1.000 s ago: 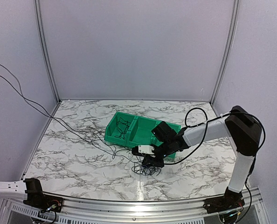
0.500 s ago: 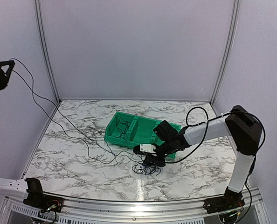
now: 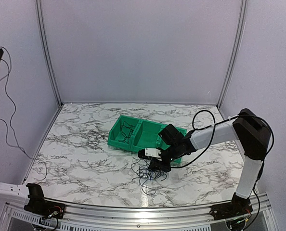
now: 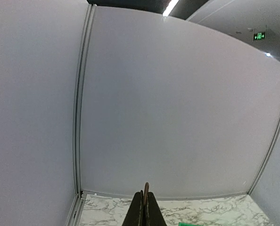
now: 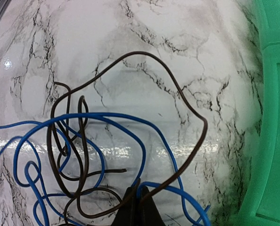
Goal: Untangle the cables
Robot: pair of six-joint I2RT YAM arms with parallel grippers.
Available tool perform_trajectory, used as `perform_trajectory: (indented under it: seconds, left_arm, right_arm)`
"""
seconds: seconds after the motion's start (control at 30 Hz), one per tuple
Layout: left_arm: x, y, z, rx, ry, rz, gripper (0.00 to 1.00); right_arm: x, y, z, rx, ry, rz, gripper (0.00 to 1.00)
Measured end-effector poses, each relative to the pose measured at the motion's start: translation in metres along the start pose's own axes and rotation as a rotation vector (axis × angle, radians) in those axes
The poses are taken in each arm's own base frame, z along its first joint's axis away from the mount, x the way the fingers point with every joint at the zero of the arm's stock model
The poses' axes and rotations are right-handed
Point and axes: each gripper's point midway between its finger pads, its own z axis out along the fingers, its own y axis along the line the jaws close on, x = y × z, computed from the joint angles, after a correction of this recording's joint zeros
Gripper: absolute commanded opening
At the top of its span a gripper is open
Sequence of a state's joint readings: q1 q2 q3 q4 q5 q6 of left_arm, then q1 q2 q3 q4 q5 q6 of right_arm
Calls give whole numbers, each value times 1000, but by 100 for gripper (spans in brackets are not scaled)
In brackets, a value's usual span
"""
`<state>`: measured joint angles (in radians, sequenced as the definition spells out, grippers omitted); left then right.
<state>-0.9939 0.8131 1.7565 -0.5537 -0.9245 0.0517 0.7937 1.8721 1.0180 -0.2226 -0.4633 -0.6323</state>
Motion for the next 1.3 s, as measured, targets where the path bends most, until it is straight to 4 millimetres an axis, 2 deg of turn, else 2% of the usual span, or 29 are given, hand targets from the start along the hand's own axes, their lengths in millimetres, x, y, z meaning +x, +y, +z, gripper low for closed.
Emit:
perform_trajectory:
  seconds: [0.07,0.23,0.33,0.4,0.5,0.67,0.8,0.9,1.03,1.13,1.23,1.3]
  left_arm:
    - [33,-19,13,5,61,72,0]
    - [107,-45,27,35,187,170,0]
    - [141,-51,26,59,238,175,0]
    - [159,-54,24,81,267,168,0]
    - [180,-63,23,125,306,152,0]
    - [233,-91,23,223,416,162,0]
    - [283,-118,22,313,522,170,0]
    - [311,-137,19,383,592,161,0]
    - [328,-161,16,465,638,111,0]
    - [334,-177,15,520,653,63,0]
    - [339,-187,12,562,662,25,0]
    - [338,-193,11,588,660,-6,0]
  right_arm:
    - [0,0,0,0,-1,0,6]
    - [3,0,-5,2,15,16,23]
    - [8,1,-19,12,50,38,33]
    - [3,3,-35,28,52,38,39]
    - [-20,4,-66,63,19,2,46]
    - [-72,-1,-121,137,-73,-80,52]
    - [-97,-3,-142,156,-105,-103,54]
    - [-112,-3,-152,156,-129,-104,58]
    - [-147,-1,-168,146,-215,-104,66]
    - [-182,2,-178,116,-300,-103,68]
    - [-215,2,-178,65,-370,-92,71]
    - [-229,2,-171,21,-397,-75,71]
